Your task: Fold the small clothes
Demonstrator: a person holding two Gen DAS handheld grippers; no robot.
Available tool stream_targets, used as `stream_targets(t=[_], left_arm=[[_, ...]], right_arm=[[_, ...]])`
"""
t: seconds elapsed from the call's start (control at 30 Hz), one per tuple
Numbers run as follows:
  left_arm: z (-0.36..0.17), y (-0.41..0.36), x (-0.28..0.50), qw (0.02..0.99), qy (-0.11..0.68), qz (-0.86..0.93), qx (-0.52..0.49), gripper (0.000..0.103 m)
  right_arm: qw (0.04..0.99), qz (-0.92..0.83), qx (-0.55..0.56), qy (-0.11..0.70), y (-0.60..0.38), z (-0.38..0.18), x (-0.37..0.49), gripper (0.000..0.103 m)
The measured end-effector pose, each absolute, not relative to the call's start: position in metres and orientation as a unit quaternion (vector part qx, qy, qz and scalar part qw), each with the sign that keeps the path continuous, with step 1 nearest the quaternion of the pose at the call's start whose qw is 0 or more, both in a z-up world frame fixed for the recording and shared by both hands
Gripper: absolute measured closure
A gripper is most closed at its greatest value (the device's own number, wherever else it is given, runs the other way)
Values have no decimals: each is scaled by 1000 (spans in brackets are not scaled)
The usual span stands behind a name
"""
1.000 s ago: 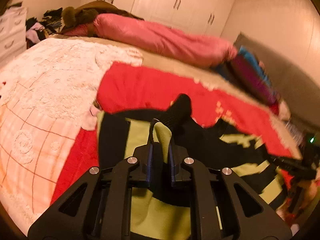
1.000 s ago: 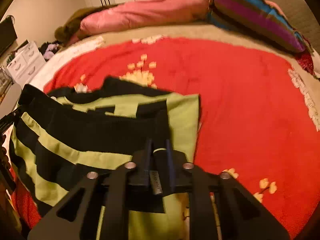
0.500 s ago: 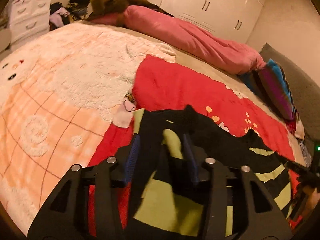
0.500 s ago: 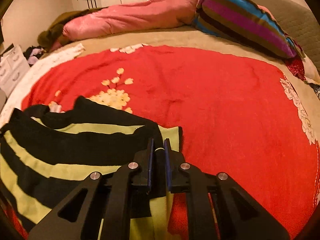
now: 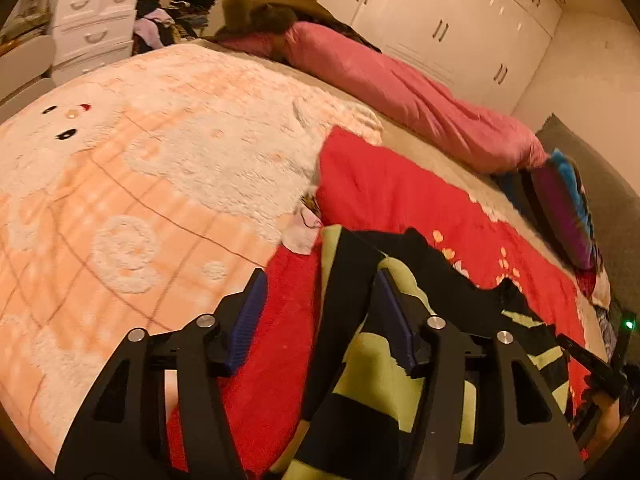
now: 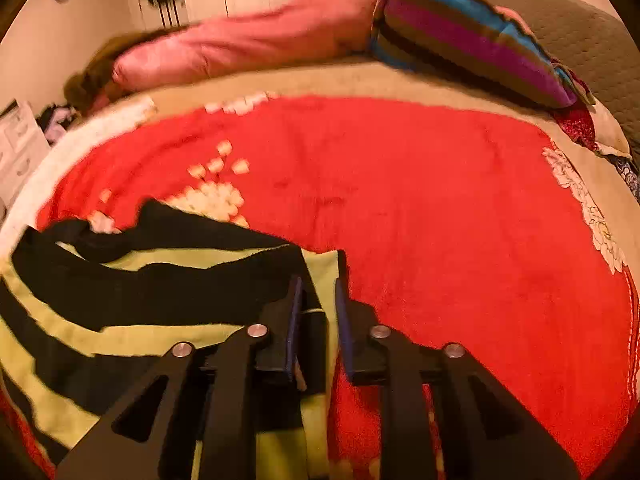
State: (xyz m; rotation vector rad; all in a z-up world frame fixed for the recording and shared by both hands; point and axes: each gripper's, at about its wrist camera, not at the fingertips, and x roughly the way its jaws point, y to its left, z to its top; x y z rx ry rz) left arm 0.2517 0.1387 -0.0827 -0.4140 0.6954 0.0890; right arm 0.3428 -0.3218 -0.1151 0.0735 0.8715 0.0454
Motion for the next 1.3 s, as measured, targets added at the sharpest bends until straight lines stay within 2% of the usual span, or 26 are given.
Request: stream_targets(t=[0.03,0.1,0.23,0.27,0.3,0.4,0.47,0.63,0.77,1.07,1.3], left_arm=[[-81,139,250,919,336,45,-202,51],[-74,139,244,922,329,47,-200,51],[-64,130,236,930,321,54,-172,43],[-63,128,234,931,322,54,-164,43],[-63,126,232,931,324,55,-157,43],[-61,123,228,934,326,58,-137,38],[-60,122,224,934,326,59,-131,32],[-60,125,214,935,328,66,-116,26],[-63,133,203,933,333,68,-117,24],[-84,138,186,916,367,8,-165,23],[-104,122,191,902,408,1,-143,23]], right_arm=[[908,24,45,417,-325,-109,336,70],[909,38,70,409,-331,-100,321,58],[906,58,77,411,-336,-90,291,55],[906,62,80,412,-337,-88,286,51],[905,64,81,412,-338,-86,279,42],[904,74,80,414,-337,-81,262,40],[901,81,80,418,-335,-80,255,34],[896,93,98,424,-333,-83,245,28],[889,99,105,434,-329,-90,240,27],[880,97,122,449,-328,-104,236,25],[873,95,121,462,-326,-113,234,25]])
